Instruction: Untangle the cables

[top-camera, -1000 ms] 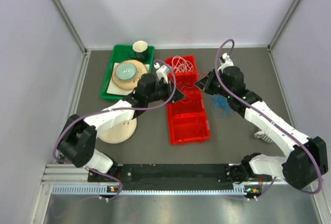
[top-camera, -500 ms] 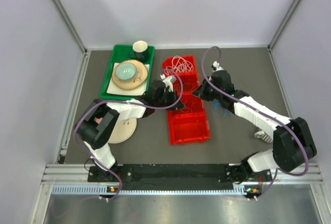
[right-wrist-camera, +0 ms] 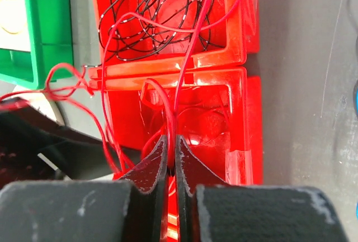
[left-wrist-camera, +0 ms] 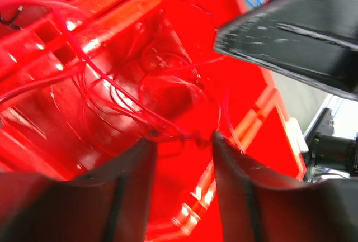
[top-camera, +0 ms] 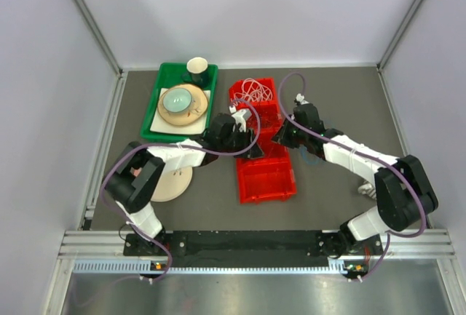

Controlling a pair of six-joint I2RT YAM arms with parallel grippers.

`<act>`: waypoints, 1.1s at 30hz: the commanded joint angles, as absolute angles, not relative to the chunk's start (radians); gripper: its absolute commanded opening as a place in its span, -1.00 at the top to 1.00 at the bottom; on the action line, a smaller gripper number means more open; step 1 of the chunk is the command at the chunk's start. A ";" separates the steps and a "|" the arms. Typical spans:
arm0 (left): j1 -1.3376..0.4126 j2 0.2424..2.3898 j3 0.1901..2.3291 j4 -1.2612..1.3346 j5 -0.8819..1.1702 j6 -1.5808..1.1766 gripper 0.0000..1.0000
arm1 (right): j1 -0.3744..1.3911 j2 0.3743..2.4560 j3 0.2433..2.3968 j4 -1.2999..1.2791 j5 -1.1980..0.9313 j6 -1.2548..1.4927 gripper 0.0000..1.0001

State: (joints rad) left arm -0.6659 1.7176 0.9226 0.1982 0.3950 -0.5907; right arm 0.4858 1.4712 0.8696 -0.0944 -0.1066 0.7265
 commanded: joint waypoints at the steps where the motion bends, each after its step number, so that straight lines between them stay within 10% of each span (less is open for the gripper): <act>1: -0.675 1.608 0.974 0.138 0.380 -0.540 -0.07 | 0.505 1.488 0.870 -0.058 -0.078 0.719 1.00; 33: -0.635 1.330 0.775 -0.092 0.219 -0.565 -0.52 | 0.538 1.516 0.902 -0.081 -0.055 0.673 1.00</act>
State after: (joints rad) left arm -0.6350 1.2938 0.8005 -0.0937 0.1711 -0.5724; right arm 0.5217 1.5387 0.8642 -0.0971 -0.0502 0.6891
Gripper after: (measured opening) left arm 0.757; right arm 0.017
